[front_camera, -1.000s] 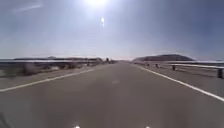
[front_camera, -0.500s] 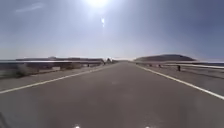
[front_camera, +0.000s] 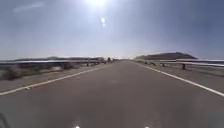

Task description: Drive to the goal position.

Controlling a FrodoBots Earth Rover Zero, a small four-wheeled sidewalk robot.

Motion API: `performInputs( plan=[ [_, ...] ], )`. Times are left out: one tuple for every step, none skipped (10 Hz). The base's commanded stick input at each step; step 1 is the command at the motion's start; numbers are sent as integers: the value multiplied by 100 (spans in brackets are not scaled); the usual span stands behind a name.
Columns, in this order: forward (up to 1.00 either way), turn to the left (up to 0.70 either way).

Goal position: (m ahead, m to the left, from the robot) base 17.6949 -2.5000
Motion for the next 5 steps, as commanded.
performInputs(
  plan=[
    [100,0],
    [100,0],
    [100,0],
    [100,0],
    [100,0]
  ],
)
